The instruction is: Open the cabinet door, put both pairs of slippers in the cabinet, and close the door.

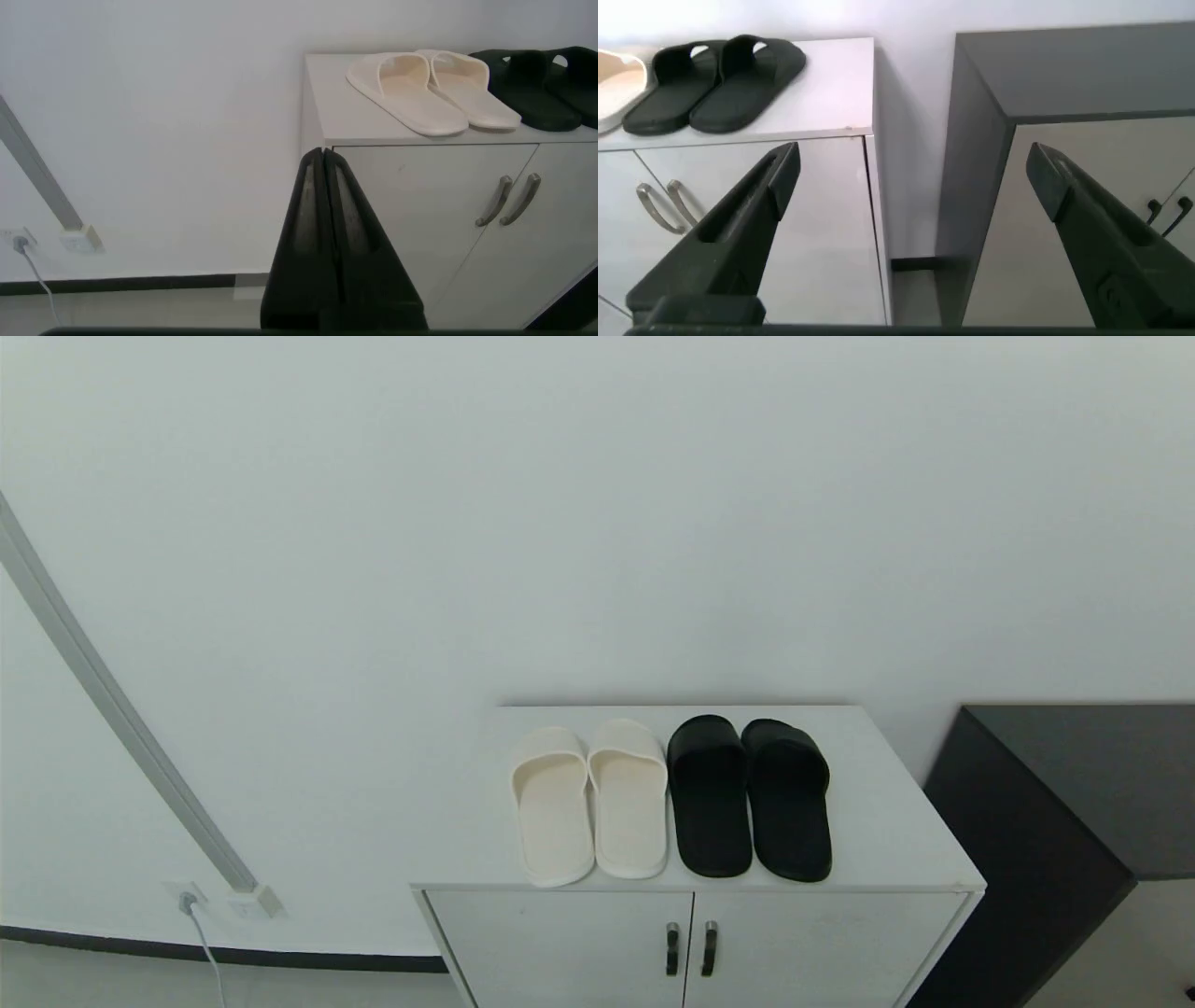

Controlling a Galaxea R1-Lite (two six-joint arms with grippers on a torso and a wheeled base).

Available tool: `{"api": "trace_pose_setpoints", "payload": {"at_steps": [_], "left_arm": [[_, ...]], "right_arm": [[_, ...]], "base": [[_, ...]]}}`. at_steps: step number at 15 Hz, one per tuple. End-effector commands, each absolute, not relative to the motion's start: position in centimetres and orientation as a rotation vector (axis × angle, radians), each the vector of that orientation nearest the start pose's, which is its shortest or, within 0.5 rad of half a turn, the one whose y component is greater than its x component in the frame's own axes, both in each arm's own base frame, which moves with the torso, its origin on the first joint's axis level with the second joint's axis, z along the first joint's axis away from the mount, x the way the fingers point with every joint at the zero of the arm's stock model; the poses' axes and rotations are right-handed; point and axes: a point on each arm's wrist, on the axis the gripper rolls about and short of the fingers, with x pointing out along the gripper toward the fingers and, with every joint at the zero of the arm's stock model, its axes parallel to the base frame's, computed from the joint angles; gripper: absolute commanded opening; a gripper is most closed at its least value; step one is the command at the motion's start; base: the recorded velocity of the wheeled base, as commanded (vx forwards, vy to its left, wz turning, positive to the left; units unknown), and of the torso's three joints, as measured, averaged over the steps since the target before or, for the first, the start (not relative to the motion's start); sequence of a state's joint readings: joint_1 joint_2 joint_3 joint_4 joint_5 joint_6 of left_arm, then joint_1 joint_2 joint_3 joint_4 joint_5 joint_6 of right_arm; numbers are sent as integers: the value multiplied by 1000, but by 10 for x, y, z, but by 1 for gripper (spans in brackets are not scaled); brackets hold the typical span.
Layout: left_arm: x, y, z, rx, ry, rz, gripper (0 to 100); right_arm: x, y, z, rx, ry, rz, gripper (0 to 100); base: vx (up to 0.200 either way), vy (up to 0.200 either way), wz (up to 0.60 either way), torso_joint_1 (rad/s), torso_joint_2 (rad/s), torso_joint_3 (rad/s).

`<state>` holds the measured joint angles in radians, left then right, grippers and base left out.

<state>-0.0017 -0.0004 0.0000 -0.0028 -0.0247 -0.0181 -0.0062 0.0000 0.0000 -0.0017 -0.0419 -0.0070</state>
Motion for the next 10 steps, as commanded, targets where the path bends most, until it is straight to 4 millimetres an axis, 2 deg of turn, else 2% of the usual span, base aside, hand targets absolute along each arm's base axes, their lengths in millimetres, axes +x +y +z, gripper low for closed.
{"api": "trace_pose_setpoints", "payload": {"at_steps": [1, 2, 3, 4, 5, 8, 10], "left_arm": [[-23, -1, 76, -18, -3, -26, 0], [-23, 0, 76, -18, -3, -25, 0], [-23, 0, 76, -18, -3, -23, 0], [-23, 0, 76, -17, -3, -23, 0], [-23, 0, 76, -14, -3, -20, 0], [-23, 0, 76, -15, -3, -21, 0], [-23, 0, 76, -14, -3, -23, 0]], "right_arm": [[-23, -1, 76, -26, -4, -45, 100], [-23, -1, 78, -30, -18, -42, 100], [-31, -1, 114, 8, -157, -19, 100], [-33, -2, 160, 109, -190, 10, 100], [-22, -1, 165, 93, -90, 13, 100], [1, 1, 139, -8, 193, 100, 100], [23, 4, 142, -1, 325, 155, 100]], "base": [[0, 0, 0, 0, 0, 0], [0, 0, 0, 0, 0, 0], [0, 0, 0, 0, 0, 0], [0, 0, 0, 0, 0, 0], [0, 0, 0, 0, 0, 0], [0, 0, 0, 0, 0, 0], [0, 0, 0, 0, 0, 0]]}}
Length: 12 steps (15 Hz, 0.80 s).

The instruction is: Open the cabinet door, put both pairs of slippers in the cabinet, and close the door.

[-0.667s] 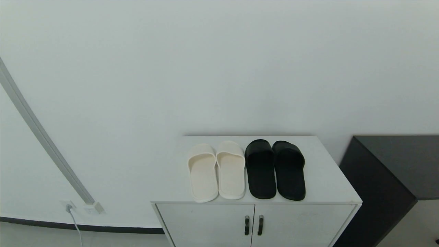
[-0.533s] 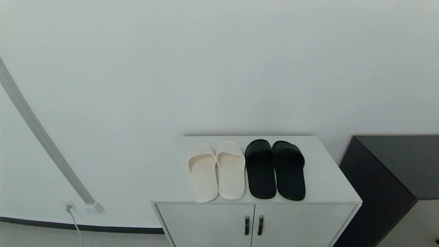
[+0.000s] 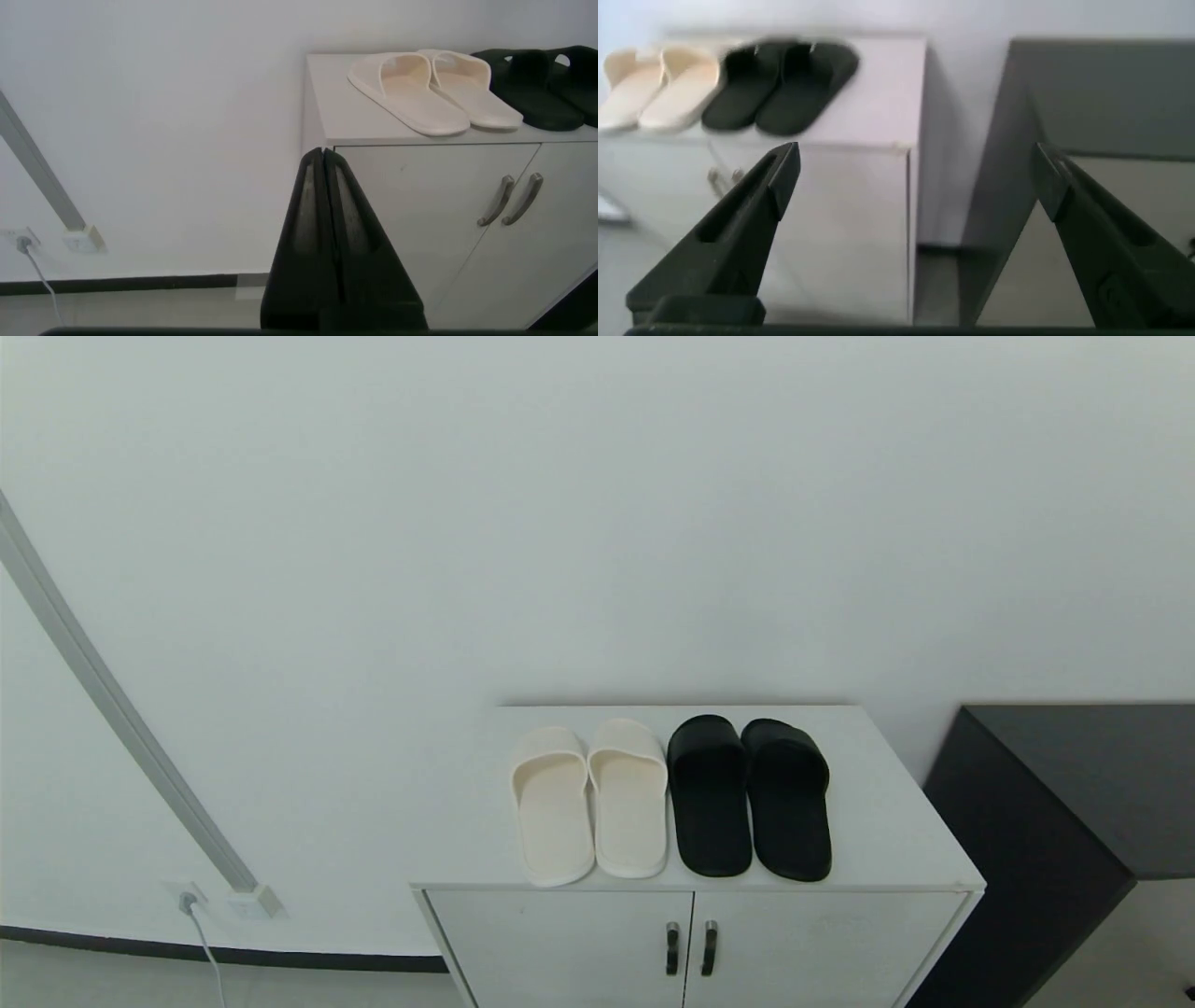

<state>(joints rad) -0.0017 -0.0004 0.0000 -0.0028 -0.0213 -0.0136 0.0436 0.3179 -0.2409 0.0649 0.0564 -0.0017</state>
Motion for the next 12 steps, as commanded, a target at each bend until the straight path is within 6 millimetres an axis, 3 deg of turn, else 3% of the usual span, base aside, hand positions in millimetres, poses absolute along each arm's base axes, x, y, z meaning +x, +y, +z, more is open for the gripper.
{"api": "trace_pose_setpoints", "payload": {"at_steps": [1, 8, 12], "left_arm": [[-23, 0, 76, -14, -3, -23, 0], [-23, 0, 76, -15, -3, -23, 0], [-23, 0, 76, -12, -4, -25, 0]], "right_arm": [[35, 5, 153, 7, 336, 190, 100], [141, 31, 194, 64, 323, 265, 100], [178, 73, 198, 80, 390, 307, 100]], "base": [[0, 0, 0, 0, 0, 0], [0, 0, 0, 0, 0, 0], [0, 0, 0, 0, 0, 0]]}}
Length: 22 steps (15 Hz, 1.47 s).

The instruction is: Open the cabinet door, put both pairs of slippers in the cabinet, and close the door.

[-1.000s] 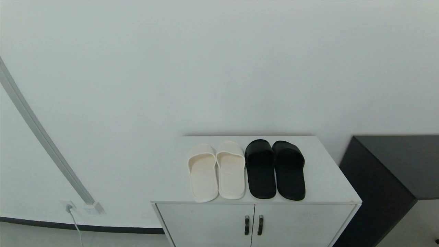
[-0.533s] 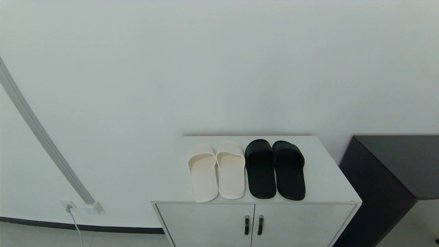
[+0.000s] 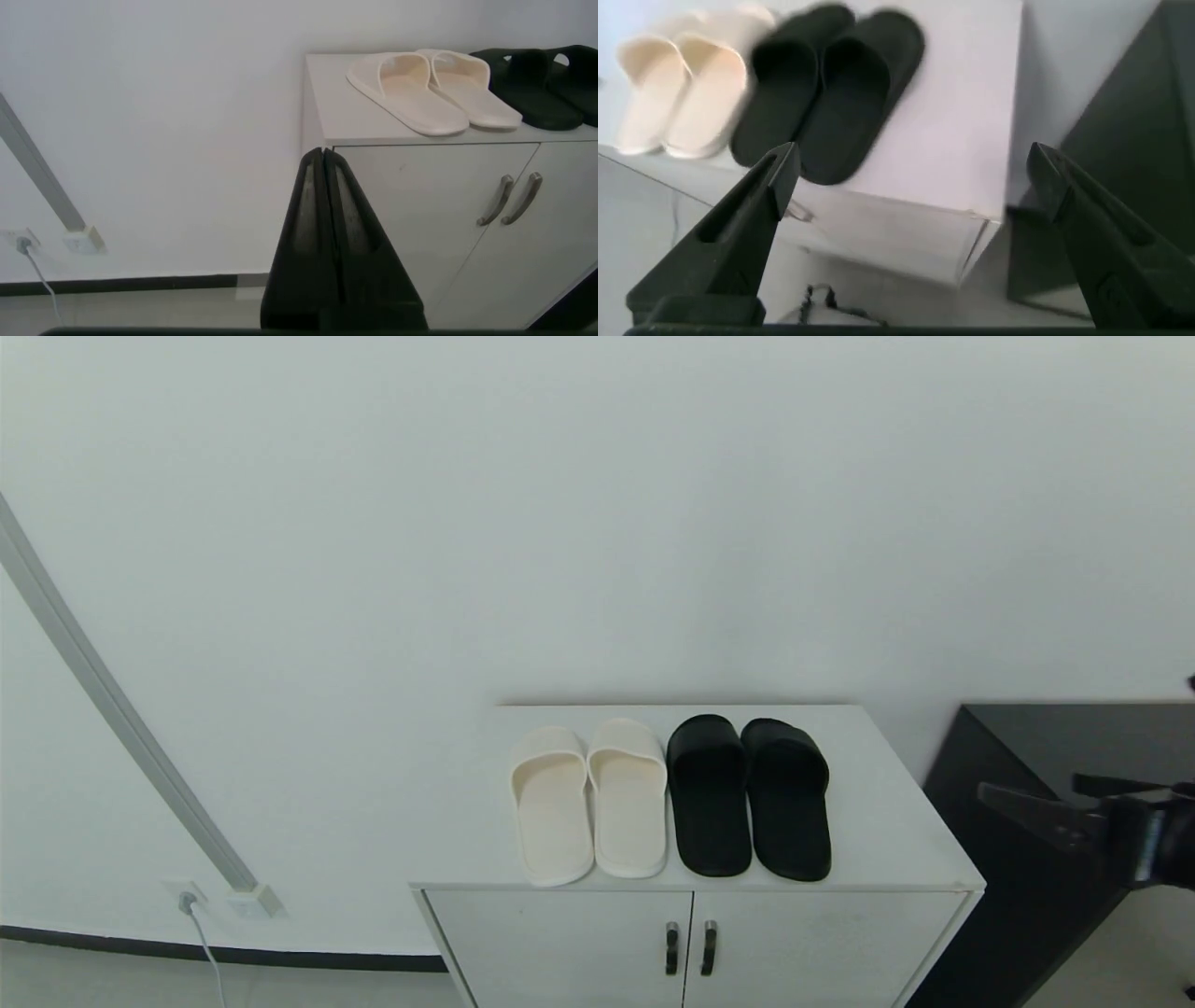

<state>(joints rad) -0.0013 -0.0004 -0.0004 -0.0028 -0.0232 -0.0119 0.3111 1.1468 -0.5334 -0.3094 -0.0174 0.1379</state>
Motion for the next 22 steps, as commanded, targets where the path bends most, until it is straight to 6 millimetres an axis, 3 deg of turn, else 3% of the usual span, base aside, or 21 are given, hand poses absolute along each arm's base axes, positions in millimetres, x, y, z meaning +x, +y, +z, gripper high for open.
{"api": "trace_pose_setpoints", "payload": {"at_steps": [1, 3, 8, 10, 17, 22], "left_arm": [[-23, 0, 76, -14, -3, -25, 0], [-23, 0, 76, -14, -3, -25, 0], [-23, -1, 76, 0, -3, -28, 0], [-23, -1, 76, 0, -3, -28, 0], [-23, -1, 76, 0, -2, -29, 0], [-23, -1, 76, 0, -3, -29, 0]], "right_arm": [[189, 94, 199, 87, 391, 316, 100], [201, 119, 197, 82, 369, 322, 100], [202, 176, 176, 34, 410, 275, 100], [212, 188, 169, 66, 401, 247, 100], [256, 221, 114, 78, 318, 105, 100], [276, 232, 94, 76, 316, 76, 100]], "base": [[0, 0, 0, 0, 0, 0], [0, 0, 0, 0, 0, 0], [0, 0, 0, 0, 0, 0], [0, 0, 0, 0, 0, 0], [0, 0, 0, 0, 0, 0], [0, 0, 0, 0, 0, 0]]}}
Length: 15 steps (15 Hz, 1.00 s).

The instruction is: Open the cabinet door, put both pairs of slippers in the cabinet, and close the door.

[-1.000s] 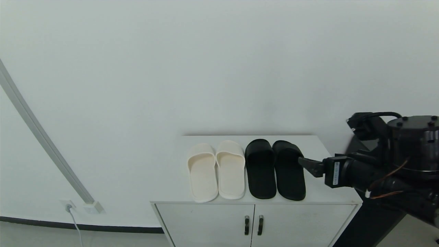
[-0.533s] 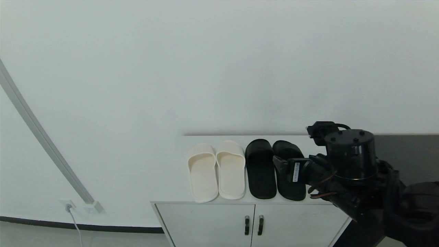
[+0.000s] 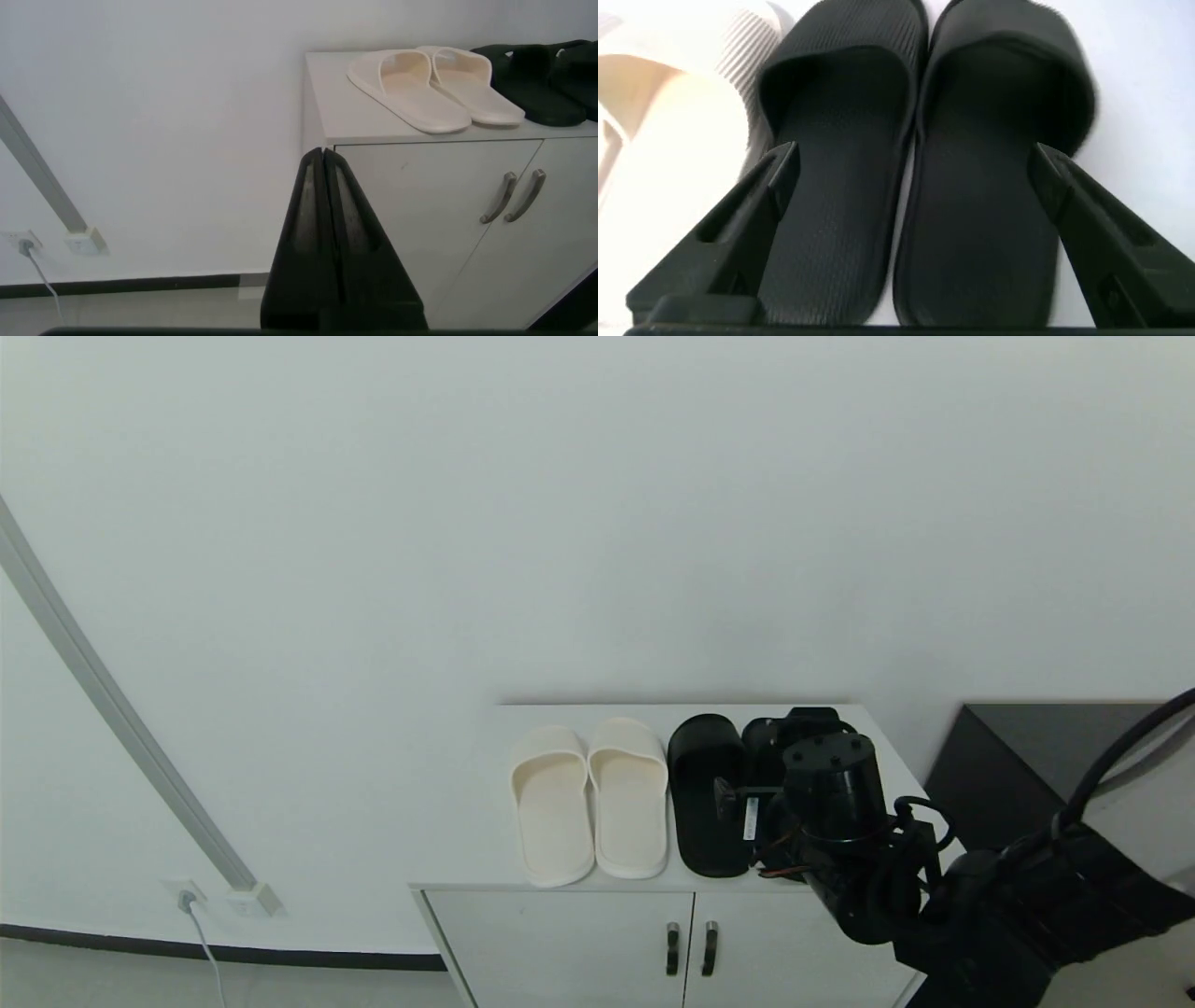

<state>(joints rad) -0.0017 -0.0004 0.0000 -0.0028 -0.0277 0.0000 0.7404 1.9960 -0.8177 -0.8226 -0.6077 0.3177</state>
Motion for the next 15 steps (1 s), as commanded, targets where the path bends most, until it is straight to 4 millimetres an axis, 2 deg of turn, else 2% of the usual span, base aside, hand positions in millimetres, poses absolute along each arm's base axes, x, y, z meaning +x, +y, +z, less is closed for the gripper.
{"api": "trace_pose_setpoints", "payload": {"at_steps": [1, 3, 8, 15], "left_arm": [[-23, -1, 76, 0, -3, -29, 0], [-23, -1, 76, 0, -3, -29, 0], [-23, -1, 76, 0, -3, -29, 0], [-23, -1, 76, 0, -3, -29, 0]], "right_arm": [[282, 235, 90, 87, 304, 74, 100], [292, 242, 85, 85, 287, 73, 100], [323, 240, 70, 57, 275, 19, 100], [345, 241, 74, 46, 232, -2, 100]], "base": [[0, 0, 0, 0, 0, 0], [0, 0, 0, 0, 0, 0], [0, 0, 0, 0, 0, 0], [0, 0, 0, 0, 0, 0]]}}
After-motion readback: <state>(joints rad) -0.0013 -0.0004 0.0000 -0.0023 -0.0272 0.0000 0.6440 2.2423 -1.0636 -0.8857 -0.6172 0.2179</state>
